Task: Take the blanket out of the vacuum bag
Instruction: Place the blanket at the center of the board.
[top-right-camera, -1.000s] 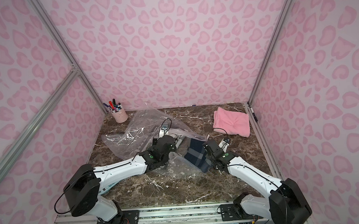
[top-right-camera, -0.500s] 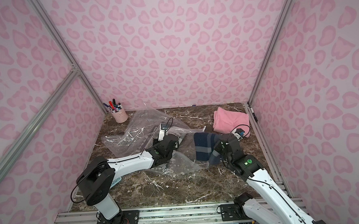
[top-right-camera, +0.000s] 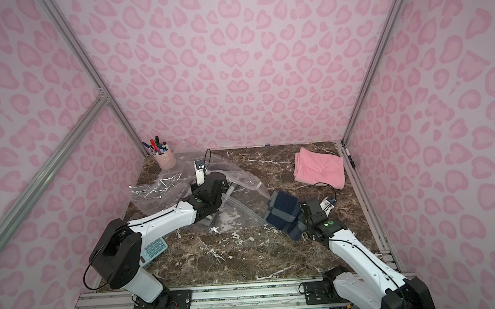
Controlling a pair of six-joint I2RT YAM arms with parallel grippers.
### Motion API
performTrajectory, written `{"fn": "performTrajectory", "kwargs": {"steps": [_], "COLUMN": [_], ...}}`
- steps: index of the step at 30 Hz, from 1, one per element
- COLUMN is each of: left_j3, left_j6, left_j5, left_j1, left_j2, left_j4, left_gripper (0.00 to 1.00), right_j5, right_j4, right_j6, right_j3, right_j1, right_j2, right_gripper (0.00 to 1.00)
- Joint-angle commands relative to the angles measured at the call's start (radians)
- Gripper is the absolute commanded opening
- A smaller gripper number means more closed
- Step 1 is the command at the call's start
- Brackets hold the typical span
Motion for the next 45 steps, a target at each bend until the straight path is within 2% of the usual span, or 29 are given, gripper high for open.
{"fn": "performTrajectory", "kwargs": {"steps": [1, 5, 9, 15, 16, 17, 21, 22, 26, 31, 35, 36, 37, 40, 45], "left_j3": [0.028, 0.048, 0.061, 0.011, -0.001, -0.012, -0.05, -0.065, -0.102, -0.099, -0.091, -0.086, -0.082, -0.074, -0.08], "left_j6": [0.026, 0.022, -0.016, 0.024, 0.038, 0.043, 0.058, 0.058, 0.056, 0.045, 0.055, 0.058, 0.058, 0.062, 0.054], "left_j5": [-0.013, 0.033, 0.105, 0.228, 0.25, 0.265, 0.297, 0.296, 0.297, 0.339, 0.358, 0.363, 0.369, 0.377, 0.376], "left_j1": [0.014, 0.014, 0.014, 0.013, 0.013, 0.013, 0.013, 0.013, 0.013, 0.013, 0.013, 0.013, 0.013, 0.013, 0.013], "left_j2": [0.003, 0.021, 0.032, -0.011, -0.021, -0.03, -0.066, -0.077, -0.101, -0.081, -0.067, -0.064, -0.06, -0.051, -0.037], "left_j4": [0.054, 0.061, 0.032, 0.08, 0.094, 0.098, 0.107, 0.115, 0.139, 0.144, 0.154, 0.154, 0.151, 0.153, 0.154], "left_gripper": [0.04, 0.04, 0.04, 0.04, 0.04, 0.04, 0.04, 0.04, 0.04, 0.04, 0.04, 0.04, 0.04, 0.04, 0.04], "right_j5": [0.095, 0.114, 0.078, 0.094, 0.084, 0.08, 0.062, 0.061, 0.053, 0.086, 0.088, 0.079, 0.069, 0.032, 0.028], "right_j4": [0.037, 0.063, 0.087, 0.022, 0.009, -0.005, -0.08, -0.101, -0.223, -0.32, -0.353, -0.341, -0.334, -0.309, -0.339], "right_j6": [0.029, 0.052, 0.084, 0.038, 0.026, 0.019, -0.013, -0.02, -0.02, 0.056, 0.108, 0.105, 0.105, 0.087, 0.082], "right_j3": [0.005, -0.013, -0.03, 0.001, 0.011, 0.02, 0.041, 0.043, 0.087, 0.12, 0.091, 0.071, 0.055, 0.018, 0.03], "right_j1": [-0.002, -0.038, -0.123, -0.137, -0.137, -0.13, -0.118, -0.117, -0.104, 0.006, 0.054, 0.057, 0.058, 0.057, 0.088], "right_j2": [0.037, 0.059, 0.098, 0.08, 0.07, 0.054, -0.024, -0.041, -0.087, -0.125, -0.181, -0.205, -0.228, -0.277, -0.31], "right_gripper": [0.0, 0.0, 0.0, 0.0, 0.07, 0.14, 0.18, 0.22, 0.23, 0.25, 0.41, 0.55, 0.74, 0.99, 0.99]}}
